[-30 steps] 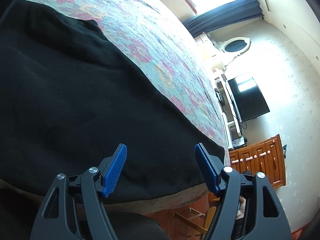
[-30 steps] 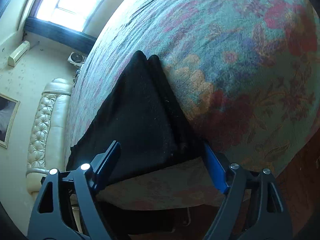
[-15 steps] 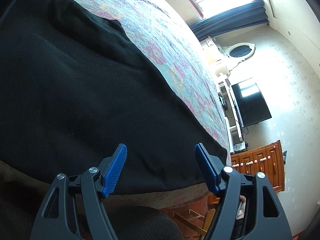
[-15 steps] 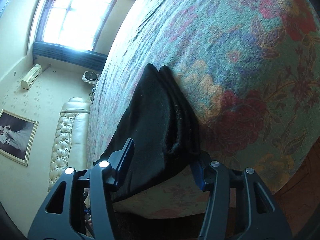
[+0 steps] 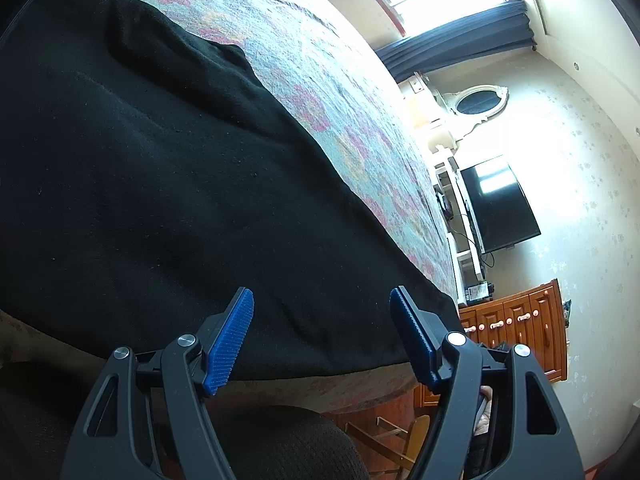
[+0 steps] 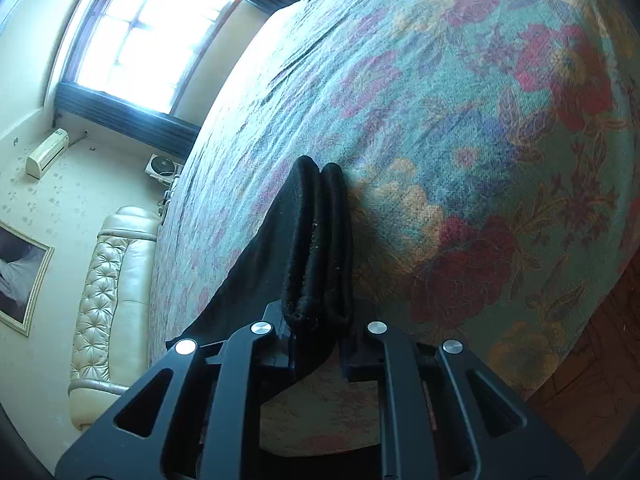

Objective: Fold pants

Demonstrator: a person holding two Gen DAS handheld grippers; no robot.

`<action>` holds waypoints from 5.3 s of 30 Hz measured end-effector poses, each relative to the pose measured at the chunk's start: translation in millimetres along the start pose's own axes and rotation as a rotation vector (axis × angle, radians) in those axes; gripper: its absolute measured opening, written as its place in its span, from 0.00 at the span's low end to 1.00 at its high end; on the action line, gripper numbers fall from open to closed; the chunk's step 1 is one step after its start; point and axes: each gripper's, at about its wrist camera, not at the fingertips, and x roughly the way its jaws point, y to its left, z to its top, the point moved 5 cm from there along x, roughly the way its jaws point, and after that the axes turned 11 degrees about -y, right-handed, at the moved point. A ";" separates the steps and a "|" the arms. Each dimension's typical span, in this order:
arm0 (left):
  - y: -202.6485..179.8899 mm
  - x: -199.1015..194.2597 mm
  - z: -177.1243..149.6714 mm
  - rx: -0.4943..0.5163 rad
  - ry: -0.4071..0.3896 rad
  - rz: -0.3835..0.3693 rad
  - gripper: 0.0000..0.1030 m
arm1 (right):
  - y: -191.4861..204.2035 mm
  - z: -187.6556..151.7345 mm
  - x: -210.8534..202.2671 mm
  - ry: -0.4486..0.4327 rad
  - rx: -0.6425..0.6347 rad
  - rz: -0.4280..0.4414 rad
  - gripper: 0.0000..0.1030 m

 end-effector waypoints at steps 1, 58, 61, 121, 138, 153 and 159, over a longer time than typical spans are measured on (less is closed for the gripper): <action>-0.7 0.4 0.5 0.003 0.005 -0.001 0.68 | 4.2 0.9 -1.3 -0.006 -0.004 -0.004 0.13; 47.4 -30.1 46.6 -0.019 0.004 0.002 0.68 | 348.5 -371.2 163.8 0.390 -0.823 0.097 0.41; 44.8 -34.9 48.3 -0.020 -0.023 -0.002 0.68 | 348.6 -372.6 161.3 0.414 -0.762 0.145 0.51; 226.9 -197.4 181.6 -0.124 -0.206 0.118 0.75 | 266.0 -259.3 97.4 0.317 -0.342 0.184 0.71; 206.3 -133.1 178.3 0.013 0.012 0.021 0.81 | 260.9 -261.5 101.8 0.319 -0.356 0.162 0.76; 214.0 -129.1 180.7 -0.020 0.031 0.060 0.28 | 259.8 -264.3 107.1 0.326 -0.358 0.156 0.76; 197.9 -148.7 190.0 -0.031 -0.031 0.014 0.24 | 262.1 -264.8 106.5 0.319 -0.378 0.148 0.76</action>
